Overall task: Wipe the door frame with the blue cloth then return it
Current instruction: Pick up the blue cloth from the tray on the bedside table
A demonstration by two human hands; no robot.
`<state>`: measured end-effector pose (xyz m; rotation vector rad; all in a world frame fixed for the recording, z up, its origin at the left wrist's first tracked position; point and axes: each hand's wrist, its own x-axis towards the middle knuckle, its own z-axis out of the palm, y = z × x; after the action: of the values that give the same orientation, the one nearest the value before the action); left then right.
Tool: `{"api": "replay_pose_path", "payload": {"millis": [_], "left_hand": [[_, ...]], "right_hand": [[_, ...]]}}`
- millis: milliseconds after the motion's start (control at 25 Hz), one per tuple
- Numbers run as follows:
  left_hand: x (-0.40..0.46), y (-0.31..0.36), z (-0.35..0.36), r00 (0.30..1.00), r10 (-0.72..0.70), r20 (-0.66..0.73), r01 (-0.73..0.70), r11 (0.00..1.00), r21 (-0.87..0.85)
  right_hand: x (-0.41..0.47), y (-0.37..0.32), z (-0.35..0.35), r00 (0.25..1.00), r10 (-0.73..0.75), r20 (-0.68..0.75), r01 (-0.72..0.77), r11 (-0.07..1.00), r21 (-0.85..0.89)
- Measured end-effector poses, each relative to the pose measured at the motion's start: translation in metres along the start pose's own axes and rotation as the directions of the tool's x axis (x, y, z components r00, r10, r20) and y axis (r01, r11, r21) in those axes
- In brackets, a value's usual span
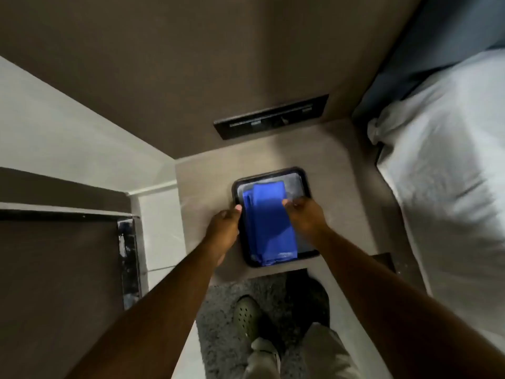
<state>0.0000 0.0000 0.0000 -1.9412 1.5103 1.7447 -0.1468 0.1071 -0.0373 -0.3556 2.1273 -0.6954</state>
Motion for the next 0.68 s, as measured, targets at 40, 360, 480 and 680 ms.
{"api": "replay_pose_path", "payload": {"millis": [40,360,480,680], "left_hand": [[0.012,-0.005,0.009,1.0,0.012,0.028,-0.013,1.0,0.012],[0.068,-0.032,0.047,0.999,0.008,0.034,-0.011,0.996,0.088],[0.069,-0.035,0.046,0.999,-0.021,-0.028,0.022,0.999,0.029],[0.035,-0.03,0.032,0.999,-0.029,0.035,0.035,0.984,-0.173]], "right_hand": [[0.009,0.003,0.008,1.0,0.006,0.024,-0.005,0.998,-0.056],[0.038,0.042,0.05,0.999,0.027,0.036,-0.027,1.0,0.003],[0.033,0.038,0.047,0.995,0.014,0.094,-0.039,0.962,0.269],[-0.001,0.005,0.035,0.975,0.063,0.211,-0.178,0.794,0.581]]}}
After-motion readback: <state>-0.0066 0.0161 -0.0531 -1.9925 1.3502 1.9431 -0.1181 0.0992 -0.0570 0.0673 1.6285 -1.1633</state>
